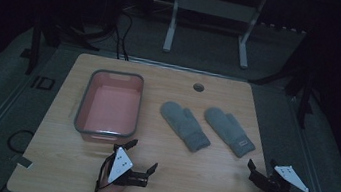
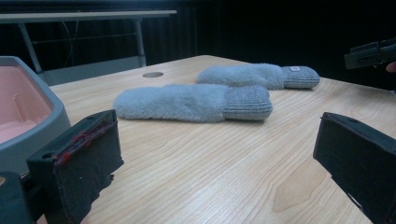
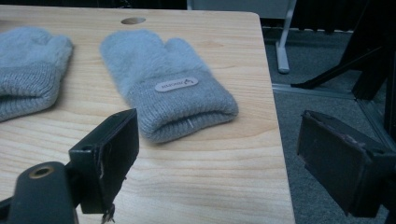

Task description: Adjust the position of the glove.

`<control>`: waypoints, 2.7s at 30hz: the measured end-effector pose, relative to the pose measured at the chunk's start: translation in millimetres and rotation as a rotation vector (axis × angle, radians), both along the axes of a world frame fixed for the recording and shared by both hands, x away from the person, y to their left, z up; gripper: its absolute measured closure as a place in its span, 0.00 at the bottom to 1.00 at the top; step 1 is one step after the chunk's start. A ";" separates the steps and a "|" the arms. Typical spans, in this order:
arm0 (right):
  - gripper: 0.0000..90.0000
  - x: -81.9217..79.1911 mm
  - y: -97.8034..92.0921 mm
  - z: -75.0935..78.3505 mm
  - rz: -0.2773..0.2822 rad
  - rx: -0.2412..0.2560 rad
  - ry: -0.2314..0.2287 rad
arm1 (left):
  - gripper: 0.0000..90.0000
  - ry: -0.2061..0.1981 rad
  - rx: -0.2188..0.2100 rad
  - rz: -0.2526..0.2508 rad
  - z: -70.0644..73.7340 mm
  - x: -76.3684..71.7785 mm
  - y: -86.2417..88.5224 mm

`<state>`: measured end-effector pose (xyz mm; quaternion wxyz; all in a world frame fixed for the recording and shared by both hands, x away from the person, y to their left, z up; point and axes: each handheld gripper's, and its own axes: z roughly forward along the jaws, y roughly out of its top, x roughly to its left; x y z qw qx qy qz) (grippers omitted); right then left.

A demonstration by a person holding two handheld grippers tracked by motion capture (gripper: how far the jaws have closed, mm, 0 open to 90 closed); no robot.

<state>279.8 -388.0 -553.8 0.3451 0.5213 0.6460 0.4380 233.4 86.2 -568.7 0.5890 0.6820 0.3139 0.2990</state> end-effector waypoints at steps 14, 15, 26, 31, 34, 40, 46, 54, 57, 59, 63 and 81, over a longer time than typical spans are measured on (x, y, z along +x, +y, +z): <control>0.15 8.2 7.4 54.3 0.092 0.015 0.038 | 0.01 0.023 -0.044 -0.002 -0.3 2.0 3.4; 0.15 10.0 7.6 58.7 0.115 0.031 0.044 | 0.01 0.025 -0.046 -0.007 -0.3 2.1 3.4; 0.17 28.5 35.9 83.8 0.229 -0.022 0.100 | 0.01 0.009 -0.016 -0.013 -0.1 0.4 0.8; 0.17 37.3 54.6 84.7 0.280 -0.050 0.091 | 0.01 0.007 -0.010 -0.015 0.0 0.3 0.3; 0.17 42.3 66.0 86.1 0.307 -0.054 0.088 | 0.01 0.009 -0.011 -0.014 0.0 0.4 0.4; 0.12 52.3 87.4 89.5 0.372 0.010 0.125 | 0.01 0.008 -0.011 -0.020 0.0 0.4 0.4; 0.11 61.9 112.4 89.2 0.396 -0.031 0.131 | 0.01 0.014 -0.019 -0.023 0.0 0.7 0.6; 0.16 78.7 144.3 80.9 0.466 -0.068 0.194 | 0.01 0.020 -0.027 -0.031 -0.1 0.9 0.9; 0.18 87.2 153.7 75.6 0.478 -0.076 0.212 | 0.01 0.020 -0.028 -0.032 -0.1 0.9 0.7; 0.21 92.2 160.0 71.7 0.480 -0.107 0.217 | 0.01 0.020 -0.027 -0.033 -0.1 0.8 0.8; 0.28 101.5 171.8 63.9 0.492 -0.148 0.226 | 0.01 0.020 -0.028 -0.033 -0.1 0.9 0.9; 0.50 147.8 219.2 28.0 0.544 -0.229 0.313 | 0.01 0.023 -0.028 -0.039 0.1 0.8 1.4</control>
